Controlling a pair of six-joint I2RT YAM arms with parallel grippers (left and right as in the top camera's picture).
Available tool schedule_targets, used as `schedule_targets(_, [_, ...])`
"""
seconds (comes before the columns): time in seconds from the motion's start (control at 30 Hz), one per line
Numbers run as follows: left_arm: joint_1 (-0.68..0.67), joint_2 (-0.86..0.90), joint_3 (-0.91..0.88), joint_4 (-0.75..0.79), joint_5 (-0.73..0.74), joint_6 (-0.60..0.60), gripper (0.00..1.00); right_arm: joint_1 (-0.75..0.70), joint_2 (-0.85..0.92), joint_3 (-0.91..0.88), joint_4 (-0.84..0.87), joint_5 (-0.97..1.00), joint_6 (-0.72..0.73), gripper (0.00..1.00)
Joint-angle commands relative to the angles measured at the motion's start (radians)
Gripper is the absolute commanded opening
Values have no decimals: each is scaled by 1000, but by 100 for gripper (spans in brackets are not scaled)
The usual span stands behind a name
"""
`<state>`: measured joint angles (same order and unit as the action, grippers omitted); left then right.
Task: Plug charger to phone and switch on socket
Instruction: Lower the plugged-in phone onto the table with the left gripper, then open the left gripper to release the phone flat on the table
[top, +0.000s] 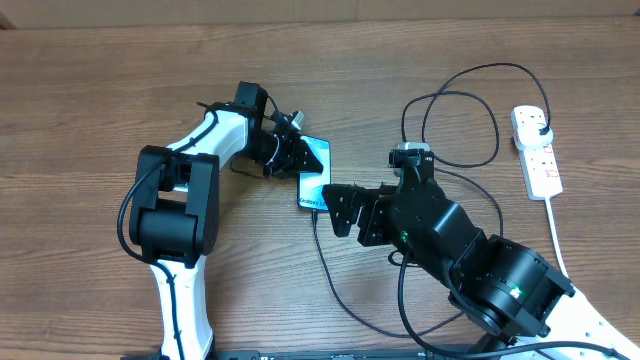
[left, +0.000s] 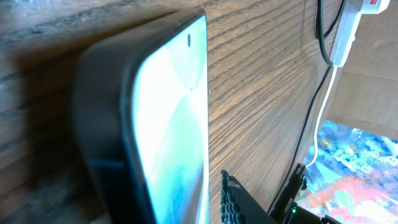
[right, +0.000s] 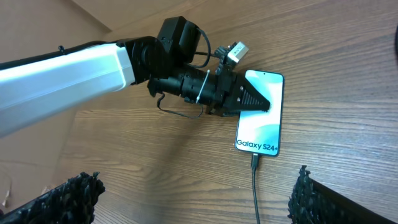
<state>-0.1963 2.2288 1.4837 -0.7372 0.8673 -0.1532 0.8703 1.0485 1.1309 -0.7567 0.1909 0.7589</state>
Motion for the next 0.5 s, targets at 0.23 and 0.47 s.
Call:
schedule_targets(0.23, [-3,10,25,-26,-57,15,40,-2,-5,7,-2,11,26,100])
schedule_targets(0.47, [-3,10,25,-53,-120,15,41,-2,-5,7,-2,11,26,100])
